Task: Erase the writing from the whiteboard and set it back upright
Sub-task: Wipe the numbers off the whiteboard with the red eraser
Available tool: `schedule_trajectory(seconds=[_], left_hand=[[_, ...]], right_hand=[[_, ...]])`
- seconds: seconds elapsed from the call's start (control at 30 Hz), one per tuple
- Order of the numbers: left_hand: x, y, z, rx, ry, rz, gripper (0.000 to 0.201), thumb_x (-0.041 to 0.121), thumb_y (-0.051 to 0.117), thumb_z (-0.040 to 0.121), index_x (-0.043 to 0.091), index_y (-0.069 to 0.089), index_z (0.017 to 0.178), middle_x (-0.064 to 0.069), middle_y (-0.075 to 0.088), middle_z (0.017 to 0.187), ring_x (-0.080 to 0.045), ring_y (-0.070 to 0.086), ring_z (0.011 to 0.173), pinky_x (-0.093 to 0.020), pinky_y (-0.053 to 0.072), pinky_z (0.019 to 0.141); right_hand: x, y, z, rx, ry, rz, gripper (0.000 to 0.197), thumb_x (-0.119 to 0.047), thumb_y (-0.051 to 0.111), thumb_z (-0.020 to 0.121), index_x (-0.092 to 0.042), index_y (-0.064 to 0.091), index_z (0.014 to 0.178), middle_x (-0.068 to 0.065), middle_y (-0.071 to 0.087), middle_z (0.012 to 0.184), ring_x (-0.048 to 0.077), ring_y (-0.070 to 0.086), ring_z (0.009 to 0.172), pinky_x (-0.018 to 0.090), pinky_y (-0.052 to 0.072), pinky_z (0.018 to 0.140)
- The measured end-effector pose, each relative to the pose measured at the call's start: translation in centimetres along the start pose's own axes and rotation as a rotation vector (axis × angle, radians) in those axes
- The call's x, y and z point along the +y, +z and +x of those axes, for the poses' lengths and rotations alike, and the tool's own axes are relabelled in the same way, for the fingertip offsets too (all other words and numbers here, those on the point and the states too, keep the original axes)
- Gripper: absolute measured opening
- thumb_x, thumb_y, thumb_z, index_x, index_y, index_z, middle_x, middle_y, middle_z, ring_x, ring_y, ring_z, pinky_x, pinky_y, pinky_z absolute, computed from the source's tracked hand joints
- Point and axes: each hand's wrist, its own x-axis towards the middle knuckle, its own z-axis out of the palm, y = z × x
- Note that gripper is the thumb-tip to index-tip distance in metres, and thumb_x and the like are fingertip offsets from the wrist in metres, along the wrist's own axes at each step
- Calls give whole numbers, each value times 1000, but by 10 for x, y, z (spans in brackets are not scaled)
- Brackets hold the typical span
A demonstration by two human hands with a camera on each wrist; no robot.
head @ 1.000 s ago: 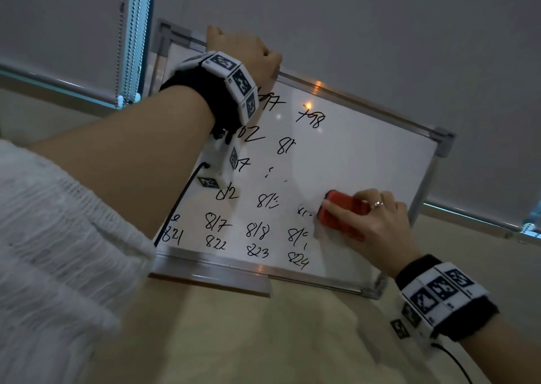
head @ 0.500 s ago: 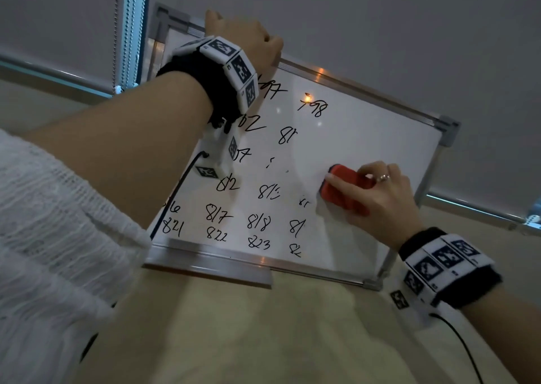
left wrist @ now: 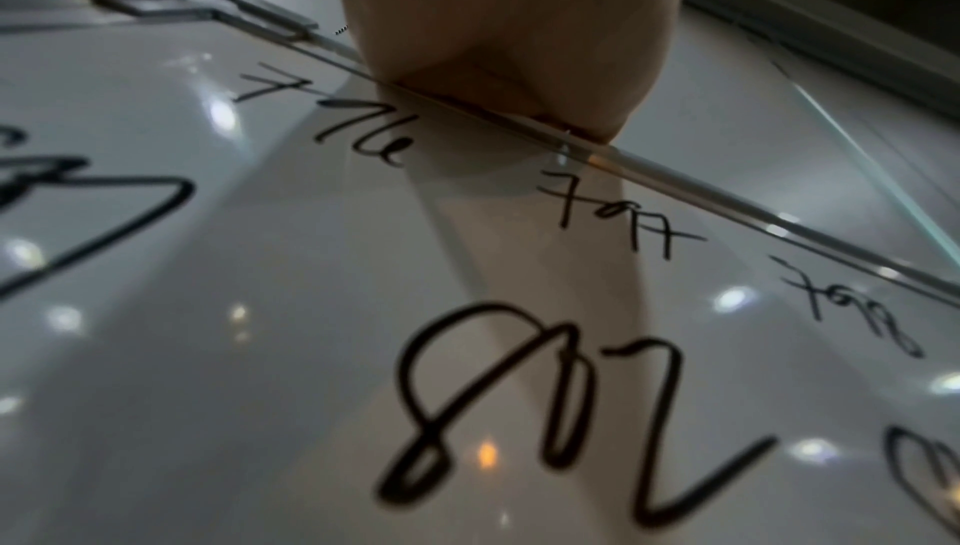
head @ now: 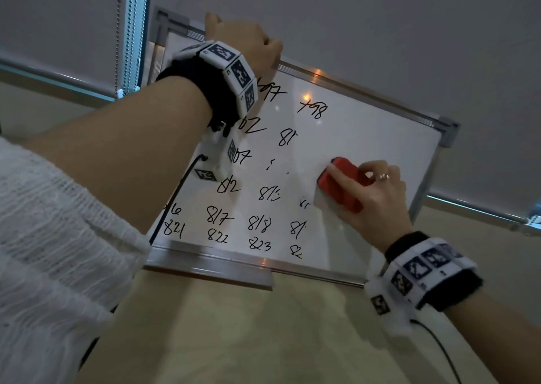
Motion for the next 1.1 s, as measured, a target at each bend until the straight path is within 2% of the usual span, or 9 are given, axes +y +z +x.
schedule_trajectory(seconds=[0.1, 0.2, 0.3, 0.47, 0.63, 0.73, 0.97, 1.03, 1.1], left_hand=[[-2, 0, 0, 17, 1, 5, 48, 36, 24, 91, 15, 65, 76, 1, 43, 58, -24, 46, 76, -41, 23, 101], [-1, 0, -1, 21, 5, 6, 47, 36, 24, 91, 16, 51, 58, 1, 42, 57, -24, 45, 75, -41, 24, 100], [-2, 0, -2, 21, 5, 8, 47, 36, 25, 91, 15, 57, 64, 1, 42, 57, -24, 45, 75, -41, 24, 100], [-4, 3, 2, 14, 7, 13, 51, 37, 22, 91, 16, 67, 80, -1, 50, 62, -24, 48, 75, -43, 22, 102], [-4, 0, -1, 37, 9, -2, 45, 35, 24, 91, 15, 61, 75, 1, 42, 56, -24, 45, 74, -41, 23, 101], [-3, -2, -1, 30, -2, 3, 50, 35, 24, 91, 11, 67, 81, 0, 41, 56, -25, 45, 74, -41, 24, 100], [-3, 0, -1, 37, 14, 2, 52, 36, 24, 91, 12, 70, 84, 1, 44, 58, -24, 46, 74, -41, 24, 99], [-4, -2, -2, 45, 15, 8, 48, 35, 25, 91, 15, 66, 79, 1, 43, 57, -24, 45, 74, -41, 24, 99], [-4, -3, -3, 41, 18, 15, 47, 35, 26, 91, 16, 67, 80, 1, 43, 57, -24, 47, 74, -41, 25, 100]], right_hand=[[-23, 18, -41, -41, -244, 16, 43, -30, 58, 76, -39, 49, 118, 9, 47, 94, 25, 41, 76, 37, 44, 61], [-29, 21, -70, -161, -531, -10, 32, -23, 33, 92, -39, 49, 114, 5, 50, 89, 21, 34, 71, 36, 43, 56], [-16, 14, -45, -146, -489, -46, 40, -26, 42, 81, -41, 46, 118, 5, 44, 96, 22, 35, 74, 36, 42, 58], [7, 1, -5, -12, -23, 23, 58, -36, 70, 68, -35, 49, 122, 16, 51, 98, 34, 50, 77, 43, 48, 63], [-18, 24, -64, -83, -492, -20, 33, -21, 39, 93, -43, 49, 115, 7, 56, 89, 23, 42, 72, 35, 39, 64], [-10, 22, -65, -171, -651, -73, 44, -16, 38, 85, -44, 46, 117, 3, 42, 97, 21, 35, 74, 35, 41, 62], [-2, 2, 13, 60, 25, 71, 48, -41, 62, 74, -34, 52, 121, 18, 53, 97, 32, 47, 84, 42, 46, 65], [-17, 13, -6, 61, -34, 122, 39, -36, 64, 80, -34, 58, 118, 15, 54, 90, 30, 48, 77, 39, 41, 64], [-32, 26, -42, -18, -342, 66, 27, -27, 48, 92, -37, 57, 115, 7, 51, 88, 25, 44, 71, 35, 35, 62]])
